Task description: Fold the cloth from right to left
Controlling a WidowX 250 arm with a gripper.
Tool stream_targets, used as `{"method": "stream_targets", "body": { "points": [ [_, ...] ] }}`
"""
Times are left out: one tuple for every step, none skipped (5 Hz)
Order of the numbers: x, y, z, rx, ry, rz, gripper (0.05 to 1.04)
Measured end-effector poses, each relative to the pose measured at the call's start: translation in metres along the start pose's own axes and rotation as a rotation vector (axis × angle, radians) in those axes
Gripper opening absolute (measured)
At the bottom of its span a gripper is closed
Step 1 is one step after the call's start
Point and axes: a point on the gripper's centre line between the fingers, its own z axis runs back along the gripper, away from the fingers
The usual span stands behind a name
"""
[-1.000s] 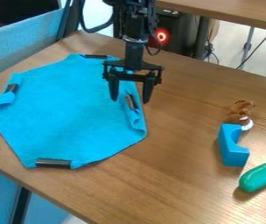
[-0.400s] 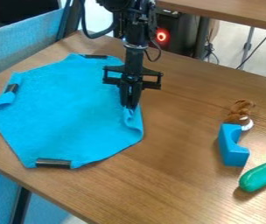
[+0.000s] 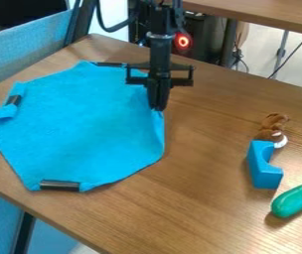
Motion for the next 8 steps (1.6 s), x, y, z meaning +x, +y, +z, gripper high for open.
{"method": "stream_targets", "body": {
  "points": [
    [-0.004, -0.026, 0.014, -0.048, 0.036, 0.012, 0.069],
    [-0.008, -0.051, 0.018, -0.086, 0.082, 0.013, 0.069],
    [-0.006, -0.061, 0.017, -0.116, 0.107, 0.027, 0.069],
    [-0.002, -0.069, 0.014, -0.140, 0.122, 0.046, 0.069],
    [0.001, -0.076, 0.017, -0.171, 0.132, 0.043, 0.069],
    [-0.002, -0.087, 0.016, -0.196, 0.121, -0.003, 0.069],
    [-0.005, -0.095, 0.003, -0.215, 0.099, -0.063, 0.069],
    [-0.008, -0.089, 0.029, -0.302, 0.020, -0.107, 0.068]
  ]
}}
